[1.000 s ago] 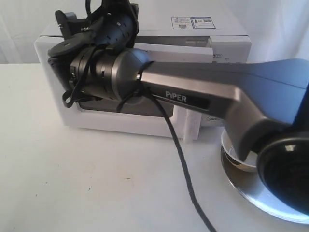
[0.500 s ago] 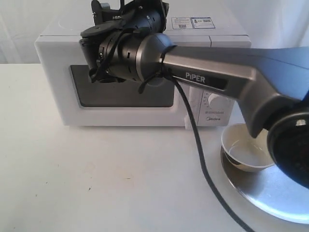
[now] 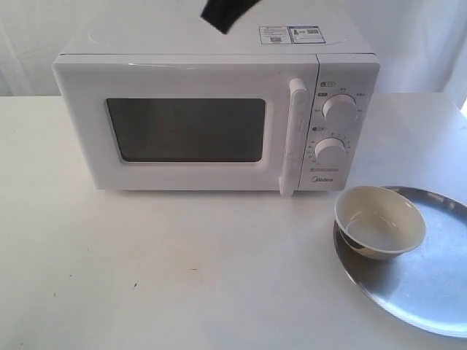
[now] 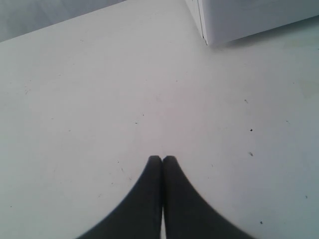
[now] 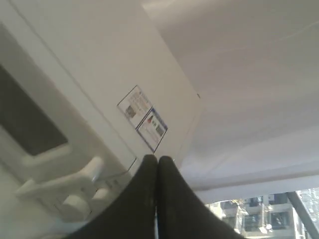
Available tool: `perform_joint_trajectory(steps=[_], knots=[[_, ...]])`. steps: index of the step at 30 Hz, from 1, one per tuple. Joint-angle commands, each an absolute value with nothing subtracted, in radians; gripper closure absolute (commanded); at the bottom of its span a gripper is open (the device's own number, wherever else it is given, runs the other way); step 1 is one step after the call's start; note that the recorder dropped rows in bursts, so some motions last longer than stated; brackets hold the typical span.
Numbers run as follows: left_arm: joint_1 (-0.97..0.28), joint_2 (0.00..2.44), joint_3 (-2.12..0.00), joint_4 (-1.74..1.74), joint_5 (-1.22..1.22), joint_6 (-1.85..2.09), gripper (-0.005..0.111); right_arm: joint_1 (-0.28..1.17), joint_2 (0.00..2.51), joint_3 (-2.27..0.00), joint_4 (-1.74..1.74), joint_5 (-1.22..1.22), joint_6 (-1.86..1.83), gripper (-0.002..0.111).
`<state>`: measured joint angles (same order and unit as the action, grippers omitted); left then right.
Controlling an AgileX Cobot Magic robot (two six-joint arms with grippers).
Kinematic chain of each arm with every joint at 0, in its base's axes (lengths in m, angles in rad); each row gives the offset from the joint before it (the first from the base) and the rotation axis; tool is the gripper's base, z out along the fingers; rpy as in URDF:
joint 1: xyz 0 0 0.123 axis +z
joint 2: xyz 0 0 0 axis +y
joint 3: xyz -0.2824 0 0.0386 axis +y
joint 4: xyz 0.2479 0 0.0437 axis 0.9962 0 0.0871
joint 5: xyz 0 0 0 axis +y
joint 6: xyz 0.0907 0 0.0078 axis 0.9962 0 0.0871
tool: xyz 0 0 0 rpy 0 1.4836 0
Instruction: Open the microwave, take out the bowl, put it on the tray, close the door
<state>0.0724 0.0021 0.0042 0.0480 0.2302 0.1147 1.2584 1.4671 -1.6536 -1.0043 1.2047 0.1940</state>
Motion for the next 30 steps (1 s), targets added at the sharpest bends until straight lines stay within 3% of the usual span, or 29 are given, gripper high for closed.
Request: perform_joint_trajectory(steps=[1,12,21,30], knots=[[0.069,0.0,0.0,0.045,0.231,0.109,0.107,1.322,1.23,-1.435,-0.948,1.221,0.215,0.108],[0.069,0.0,0.0,0.045,0.231,0.109,0.107,1.396,0.562,-0.978,-0.534,1.221,0.465,0.108],[0.069,0.0,0.0,0.045,0.231,0.109,0.107,1.396,0.2,-0.954,-0.396,1.221,0.537,0.108],[0.069,0.0,0.0,0.045,0.231,0.109,0.107,1.396,0.0,-0.954,-0.405,1.221,0.539,0.108]])
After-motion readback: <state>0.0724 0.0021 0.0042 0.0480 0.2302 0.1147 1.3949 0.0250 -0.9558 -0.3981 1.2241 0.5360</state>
